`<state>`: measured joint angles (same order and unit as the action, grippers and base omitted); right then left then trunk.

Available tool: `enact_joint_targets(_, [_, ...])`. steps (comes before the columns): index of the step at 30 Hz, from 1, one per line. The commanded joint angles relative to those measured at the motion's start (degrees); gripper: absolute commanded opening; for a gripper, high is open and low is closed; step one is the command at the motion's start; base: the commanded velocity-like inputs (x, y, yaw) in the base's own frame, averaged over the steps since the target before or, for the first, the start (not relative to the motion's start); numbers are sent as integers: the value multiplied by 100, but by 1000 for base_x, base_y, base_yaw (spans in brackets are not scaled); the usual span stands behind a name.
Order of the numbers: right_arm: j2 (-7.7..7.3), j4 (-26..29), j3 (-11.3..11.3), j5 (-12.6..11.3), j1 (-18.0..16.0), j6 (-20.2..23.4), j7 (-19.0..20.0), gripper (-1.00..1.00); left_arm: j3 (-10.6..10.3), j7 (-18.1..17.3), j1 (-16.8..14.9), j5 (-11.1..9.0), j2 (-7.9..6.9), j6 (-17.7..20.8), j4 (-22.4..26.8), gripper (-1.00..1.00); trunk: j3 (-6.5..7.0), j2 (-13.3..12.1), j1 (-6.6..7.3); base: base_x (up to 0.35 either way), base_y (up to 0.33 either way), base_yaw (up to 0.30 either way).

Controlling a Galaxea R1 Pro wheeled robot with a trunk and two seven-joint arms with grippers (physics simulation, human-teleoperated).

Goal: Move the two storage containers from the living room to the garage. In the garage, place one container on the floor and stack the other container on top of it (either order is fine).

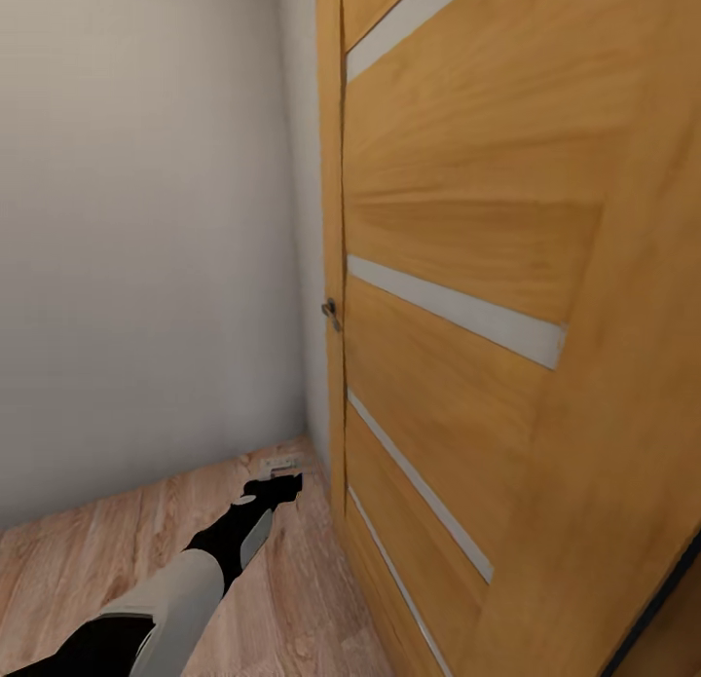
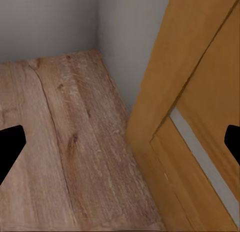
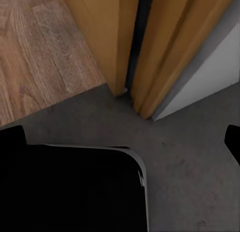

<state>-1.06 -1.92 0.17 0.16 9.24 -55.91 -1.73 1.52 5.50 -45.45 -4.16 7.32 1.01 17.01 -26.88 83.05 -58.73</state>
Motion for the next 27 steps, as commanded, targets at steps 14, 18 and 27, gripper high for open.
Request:
enact_joint_targets(14, [-8,645,9,12,-1,1,-45,100,23,-5,706,-92,-283,-1897,-2156,100,-5,3,0,0,0,297])
enact_joint_targets(18, [-8,794,15,12,-7,1,-54,100,30,2,1267,-94,-300,-2298,-2166,100,-5,3,0,0,0,299])
enact_joint_targets(27, [-1,1075,10,19,-148,157,-64,100,39,70,2666,-86,-309,-3504,-2167,100,-5,3,0,0,0,299])
